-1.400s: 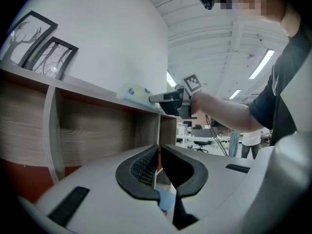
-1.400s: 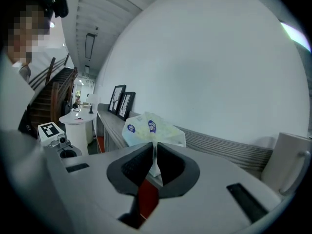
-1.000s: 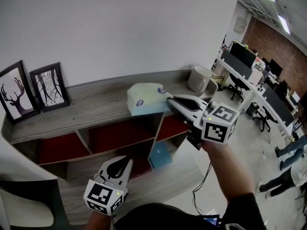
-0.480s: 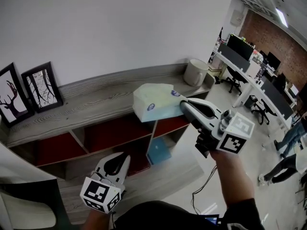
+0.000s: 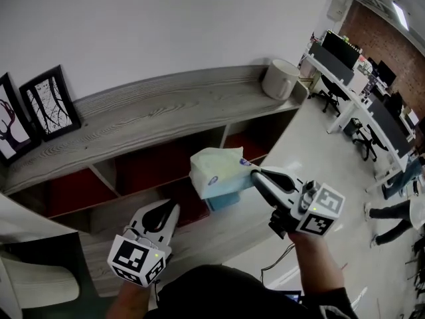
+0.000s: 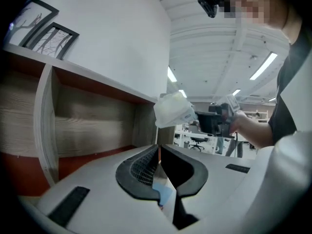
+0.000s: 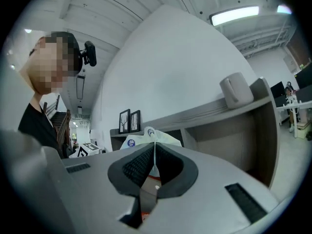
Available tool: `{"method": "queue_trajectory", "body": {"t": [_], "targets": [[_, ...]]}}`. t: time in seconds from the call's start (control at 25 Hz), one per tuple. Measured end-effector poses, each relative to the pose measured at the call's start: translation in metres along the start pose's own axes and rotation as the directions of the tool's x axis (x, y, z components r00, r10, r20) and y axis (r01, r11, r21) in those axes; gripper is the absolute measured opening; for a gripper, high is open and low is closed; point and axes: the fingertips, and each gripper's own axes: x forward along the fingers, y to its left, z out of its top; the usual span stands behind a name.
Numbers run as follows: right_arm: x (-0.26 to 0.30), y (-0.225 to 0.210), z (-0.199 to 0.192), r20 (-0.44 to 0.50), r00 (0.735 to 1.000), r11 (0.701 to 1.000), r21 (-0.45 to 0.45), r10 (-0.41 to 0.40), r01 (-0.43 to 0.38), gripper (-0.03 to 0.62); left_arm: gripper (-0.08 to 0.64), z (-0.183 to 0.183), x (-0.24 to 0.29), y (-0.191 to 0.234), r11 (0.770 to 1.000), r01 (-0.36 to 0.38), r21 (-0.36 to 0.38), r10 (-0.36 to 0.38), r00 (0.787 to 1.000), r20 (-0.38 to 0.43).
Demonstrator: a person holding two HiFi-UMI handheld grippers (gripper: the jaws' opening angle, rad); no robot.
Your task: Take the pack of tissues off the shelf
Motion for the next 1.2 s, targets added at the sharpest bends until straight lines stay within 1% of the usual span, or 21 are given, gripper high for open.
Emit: {"method": "queue_trajectory", "body": {"t": [0.16,0.56,0.68,0.92,1.2], "targets": [[-0.004,-0.002,-0.036,-0.022,1.0,0.998,0.062,-0.013,0.014,0.02,0.028,-0.011,0.003,-0.002,1.0,0.009,-0.01,-0.009,1.0,-0.018],[-0.011,-0.008,-0.104,-0.083,0.996,0.983,0.176,-0.045,0.059,0.02,0.028,-0.037,0.007,-0.002,0.999,0.009,-0.05,-0.012,0.998,-0.063],[-0.014,-0.012,-0.121,-0.105,0.993,0.98,0.185,-0.055,0.074,0.02,0.028,-0.045,0.007,0.0,0.998,-0.003,-0.069,-0.003,0.997,-0.079],[-0.017,-0.02,-0.16,-0.162,0.985,0.976,0.199,-0.053,0.085,0.02,0.028,-0.06,0.01,0.0,0.996,-0.001,-0.092,-0.008,0.994,-0.108],[-0.022,-0.033,-0.22,-0.258,0.963,0.966,0.221,-0.071,0.13,0.02,0.028,-0.071,0.013,-0.002,0.994,0.0,-0.113,-0.014,0.991,-0.13]]}}
